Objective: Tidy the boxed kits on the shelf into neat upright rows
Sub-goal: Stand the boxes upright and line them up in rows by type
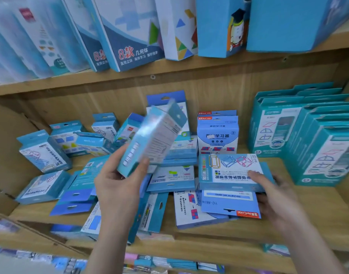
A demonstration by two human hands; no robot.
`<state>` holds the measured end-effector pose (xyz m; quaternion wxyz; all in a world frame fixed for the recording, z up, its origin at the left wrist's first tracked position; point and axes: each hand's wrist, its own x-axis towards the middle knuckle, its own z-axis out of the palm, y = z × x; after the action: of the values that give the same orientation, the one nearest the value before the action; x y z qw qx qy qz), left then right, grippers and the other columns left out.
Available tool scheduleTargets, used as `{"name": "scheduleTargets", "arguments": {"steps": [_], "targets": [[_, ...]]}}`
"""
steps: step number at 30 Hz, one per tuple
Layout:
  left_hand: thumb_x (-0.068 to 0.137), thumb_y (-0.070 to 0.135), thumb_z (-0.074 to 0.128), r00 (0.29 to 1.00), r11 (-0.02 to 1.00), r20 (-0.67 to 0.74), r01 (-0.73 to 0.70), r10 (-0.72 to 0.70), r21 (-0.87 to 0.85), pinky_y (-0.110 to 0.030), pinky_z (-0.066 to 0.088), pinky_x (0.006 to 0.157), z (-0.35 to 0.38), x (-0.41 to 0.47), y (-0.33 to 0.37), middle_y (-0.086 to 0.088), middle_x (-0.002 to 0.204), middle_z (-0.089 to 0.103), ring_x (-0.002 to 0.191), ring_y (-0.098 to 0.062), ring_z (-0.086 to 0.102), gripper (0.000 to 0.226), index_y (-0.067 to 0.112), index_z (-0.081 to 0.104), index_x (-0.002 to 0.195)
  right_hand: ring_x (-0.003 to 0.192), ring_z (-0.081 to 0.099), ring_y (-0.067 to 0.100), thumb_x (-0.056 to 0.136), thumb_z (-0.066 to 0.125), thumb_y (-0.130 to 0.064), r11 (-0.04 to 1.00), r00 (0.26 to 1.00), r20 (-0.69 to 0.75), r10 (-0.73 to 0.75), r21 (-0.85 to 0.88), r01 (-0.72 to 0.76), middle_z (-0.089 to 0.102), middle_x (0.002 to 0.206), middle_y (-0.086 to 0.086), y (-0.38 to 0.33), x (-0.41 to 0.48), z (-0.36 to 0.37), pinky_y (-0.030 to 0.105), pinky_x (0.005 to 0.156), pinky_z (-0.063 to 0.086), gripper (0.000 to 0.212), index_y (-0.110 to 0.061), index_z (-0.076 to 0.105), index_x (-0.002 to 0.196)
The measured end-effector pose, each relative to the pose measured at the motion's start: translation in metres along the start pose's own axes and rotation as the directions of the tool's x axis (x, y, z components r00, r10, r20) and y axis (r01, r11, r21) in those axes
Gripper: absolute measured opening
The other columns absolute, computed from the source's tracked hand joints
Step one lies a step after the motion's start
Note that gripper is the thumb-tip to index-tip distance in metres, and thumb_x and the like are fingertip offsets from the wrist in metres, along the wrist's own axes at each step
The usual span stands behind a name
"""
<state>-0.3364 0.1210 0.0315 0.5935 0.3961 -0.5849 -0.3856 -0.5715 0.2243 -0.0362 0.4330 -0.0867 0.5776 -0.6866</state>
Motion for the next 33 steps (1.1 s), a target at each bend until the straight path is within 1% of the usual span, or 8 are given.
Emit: {"name": "scheduleTargets", "arguments": {"steps": [2, 4, 6, 10, 15, 23, 29, 33], "targets": [[0.076, -0.002, 0.075, 0.960, 0.951, 0.116, -0.271, 0.256, 0.149, -0.021, 0.051, 0.081, 0.011, -0.013, -0.001, 0.013, 0.101, 0.071, 0.097, -0.007, 0.065, 0.042, 0.028, 0.070, 0.105, 0.060, 0.069, 0.025, 0.080, 0.072, -0.019, 0.999, 1.000, -0.005, -0.029, -0.018, 0.029, 0.071, 0.087, 0.012, -0.003, 0.000, 0.001, 0.038, 0.052, 0.058, 0.043, -0.014, 0.052, 0.117], [0.074, -0.006, 0.068, 0.771, 0.729, 0.373, -0.624, 0.516, 0.282, -0.033, 0.047, 0.094, 0.026, -0.026, -0.017, 0.006, 0.116, 0.066, 0.111, -0.018, 0.060, 0.043, 0.017, 0.068, 0.111, 0.061, 0.069, 0.025, 0.081, 0.072, -0.019, 0.998, 0.999, -0.004, -0.052, -0.034, 0.052, 0.072, 0.086, 0.010, -0.005, -0.001, 0.003, 0.036, 0.052, 0.058, 0.040, -0.017, 0.053, 0.116], [0.073, -0.005, 0.063, 0.638, 0.569, 0.552, -0.757, 0.536, 0.322, -0.042, 0.046, 0.096, 0.039, -0.038, -0.039, 0.003, 0.122, 0.063, 0.116, -0.023, 0.055, 0.050, 0.018, 0.061, 0.118, 0.058, 0.068, 0.022, 0.083, 0.069, -0.016, 0.998, 0.998, -0.003, -0.059, -0.011, 0.059, 0.073, 0.077, 0.006, -0.002, -0.002, 0.003, 0.033, 0.049, 0.056, 0.034, -0.017, 0.055, 0.114], [0.069, -0.001, 0.061, 0.642, 0.619, 0.666, -0.711, 0.379, 0.334, -0.031, 0.039, 0.103, 0.050, -0.058, -0.054, 0.006, 0.131, 0.056, 0.123, -0.020, 0.046, 0.064, 0.024, 0.053, 0.127, 0.056, 0.068, 0.022, 0.086, 0.062, -0.014, 0.997, 1.000, 0.002, -0.012, 0.083, 0.012, 0.072, 0.068, 0.003, 0.004, -0.005, -0.002, 0.033, 0.049, 0.055, 0.034, -0.014, 0.052, 0.119], [0.070, 0.004, 0.059, 0.645, 0.630, 0.703, -0.687, 0.300, 0.362, -0.032, 0.042, 0.102, 0.053, -0.063, -0.051, 0.008, 0.135, 0.053, 0.127, -0.018, 0.044, 0.063, 0.023, 0.054, 0.129, 0.064, 0.070, 0.025, 0.084, 0.067, -0.015, 0.990, 0.999, 0.040, -0.028, 0.139, 0.023, 0.074, 0.085, 0.012, 0.008, -0.008, -0.004, 0.034, 0.053, 0.056, 0.034, -0.016, 0.054, 0.115], [0.077, 0.014, 0.039, 0.618, 0.542, 0.721, -0.740, 0.312, 0.399, -0.049, 0.049, 0.090, 0.081, -0.086, -0.043, 0.003, 0.134, 0.055, 0.121, -0.026, 0.045, 0.055, 0.022, 0.046, 0.130, 0.081, 0.071, 0.030, 0.056, 0.078, -0.032, 0.986, 0.995, 0.045, -0.087, 0.146, 0.080, 0.074, 0.101, 0.007, 0.008, -0.012, -0.007, 0.046, 0.069, 0.059, 0.089, -0.041, 0.038, 0.134], [0.079, 0.017, 0.043, 0.575, 0.575, 0.747, -0.752, 0.334, 0.322, -0.050, 0.049, 0.091, 0.111, -0.112, -0.036, 0.004, 0.139, 0.051, 0.127, -0.024, 0.041, 0.056, 0.024, 0.043, 0.134, 0.079, 0.069, 0.028, 0.067, 0.074, -0.020, 0.980, 0.985, -0.043, -0.169, 0.100, 0.172, 0.072, 0.103, 0.010, -0.014, -0.018, -0.045, 0.032, 0.054, 0.056, 0.051, -0.026, 0.059, 0.116], [0.077, 0.013, 0.046, 0.529, 0.662, 0.773, -0.724, 0.350, 0.196, -0.042, 0.047, 0.097, 0.115, -0.123, -0.047, 0.003, 0.143, 0.046, 0.130, -0.022, 0.041, 0.060, 0.023, 0.043, 0.136, 0.077, 0.071, 0.024, 0.081, 0.066, -0.008, 0.979, 0.979, -0.065, -0.193, 0.046, 0.196, 0.073, 0.099, 0.008, -0.014, -0.016, -0.065, 0.031, 0.056, 0.057, 0.026, -0.021, 0.066, 0.104]]}}
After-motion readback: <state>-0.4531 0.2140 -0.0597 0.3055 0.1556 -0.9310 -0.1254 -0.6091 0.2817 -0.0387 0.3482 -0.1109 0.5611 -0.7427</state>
